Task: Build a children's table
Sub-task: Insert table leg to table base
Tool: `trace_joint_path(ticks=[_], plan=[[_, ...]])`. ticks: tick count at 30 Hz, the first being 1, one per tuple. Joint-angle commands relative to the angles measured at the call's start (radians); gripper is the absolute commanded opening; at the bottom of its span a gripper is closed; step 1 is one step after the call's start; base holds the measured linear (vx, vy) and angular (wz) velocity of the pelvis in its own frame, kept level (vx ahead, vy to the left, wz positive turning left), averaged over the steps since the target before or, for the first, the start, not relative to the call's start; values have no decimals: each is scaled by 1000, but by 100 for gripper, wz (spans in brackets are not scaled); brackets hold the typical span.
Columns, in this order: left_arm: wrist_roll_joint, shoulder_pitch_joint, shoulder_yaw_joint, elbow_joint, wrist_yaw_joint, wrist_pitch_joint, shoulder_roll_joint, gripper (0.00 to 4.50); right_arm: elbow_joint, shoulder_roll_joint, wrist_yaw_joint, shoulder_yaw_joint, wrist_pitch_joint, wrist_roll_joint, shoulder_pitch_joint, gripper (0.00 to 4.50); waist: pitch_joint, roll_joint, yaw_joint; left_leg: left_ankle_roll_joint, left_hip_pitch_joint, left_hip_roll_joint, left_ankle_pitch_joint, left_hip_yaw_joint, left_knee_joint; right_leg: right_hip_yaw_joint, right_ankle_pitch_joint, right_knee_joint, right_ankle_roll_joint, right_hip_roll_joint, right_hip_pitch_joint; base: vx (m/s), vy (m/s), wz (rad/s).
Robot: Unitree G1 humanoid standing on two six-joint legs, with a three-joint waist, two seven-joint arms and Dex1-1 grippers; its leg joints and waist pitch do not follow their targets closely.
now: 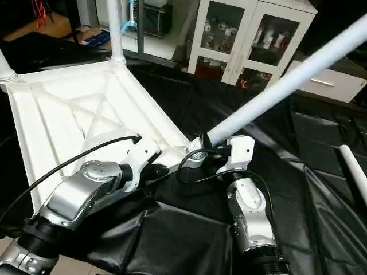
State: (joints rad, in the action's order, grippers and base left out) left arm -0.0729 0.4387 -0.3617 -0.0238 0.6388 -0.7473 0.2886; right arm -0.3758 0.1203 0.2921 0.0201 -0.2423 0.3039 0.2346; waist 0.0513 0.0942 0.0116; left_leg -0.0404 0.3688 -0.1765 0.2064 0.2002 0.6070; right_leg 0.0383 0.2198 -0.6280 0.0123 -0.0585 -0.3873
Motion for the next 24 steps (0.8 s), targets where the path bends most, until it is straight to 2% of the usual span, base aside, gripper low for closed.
trace_joint_path(ticks=[1,2,6,7,9,10,12,13,14,15,18,21,24], plan=[[16,16,22,43,27,62,54,0,9,42,16,-88,41,43,-21,244,-60,-14,-7,61,-13,-59,94,-29,-67,-51,-41,63,220,-75,43,0,0,0],[25,11,-5,40,72,113,87,0,40,52,60,-90,86,85,-25,244,-60,-15,-7,60,-12,-61,89,-30,-68,-51,-44,61,220,-76,44,0,0,0],[29,5,-30,33,131,172,127,0,85,82,129,-91,165,143,-31,228,-60,-21,-12,62,-17,-63,74,-28,-68,-50,-58,59,229,-75,42,0,0,0],[32,1,-46,21,180,238,154,0,114,117,184,-94,238,195,-34,226,-59,-22,-18,64,-19,-62,68,-29,-67,-50,-61,60,230,-73,42,0,0,0],[34,-2,-58,9,219,280,176,0,135,149,236,-97,297,238,-37,222,-59,-25,-23,64,-21,-63,68,-27,-68,-50,-66,59,232,-73,43,0,0,0],[53,1,-76,-13,247,342,201,0,159,184,290,-102,368,289,-38,218,-59,-28,-28,63,-23,-63,63,-27,-68,-50,-73,60,234,-73,42,0,0,0],[62,4,-88,-36,268,391,218,0,187,221,339,-111,425,335,-37,215,-59,-28,-37,58,-22,-63,68,-26,-68,-50,-70,60,235,-74,43,0,0,0],[61,5,-89,-43,275,402,222,0,194,233,354,-112,439,344,-35,211,-59,-32,-42,51,-26,-65,71,-25,-68,-50,-63,59,238,-76,41,0,0,0],[59,7,-93,-54,286,425,226,0,207,251,378,-115,463,359,-35,209,-58,-29,-41,48,-25,-65,75,-24,-69,-50,-56,60,240,-75,40,0,0,0],[56,9,-96,-64,296,443,228,0,216,267,395,-119,479,369,-32,207,-58,-35,-45,37,-26,-65,82,-24,-69,-49,-42,60,242,-77,40,0,0,0],[60,18,-107,-94,327,500,235,0,243,319,443,-134,530,405,-16,203,-58,-30,-48,21,-26,-65,99,-24,-70,-50,-12,62,236,-78,42,0,0,0],[61,26,-108,-133,358,583,233,0,268,351,457,-158,581,449,11,196,-57,-27,-46,18,-23,-62,107,-25,-70,-49,21,66,230,-78,43,0,0,0],[64,31,-110,-155,371,622,233,0,295,372,473,-171,635,493,24,191,-58,-28,-45,27,-23,-62,96,-26,-68,-49,15,65,231,-79,43,0,0,0]])
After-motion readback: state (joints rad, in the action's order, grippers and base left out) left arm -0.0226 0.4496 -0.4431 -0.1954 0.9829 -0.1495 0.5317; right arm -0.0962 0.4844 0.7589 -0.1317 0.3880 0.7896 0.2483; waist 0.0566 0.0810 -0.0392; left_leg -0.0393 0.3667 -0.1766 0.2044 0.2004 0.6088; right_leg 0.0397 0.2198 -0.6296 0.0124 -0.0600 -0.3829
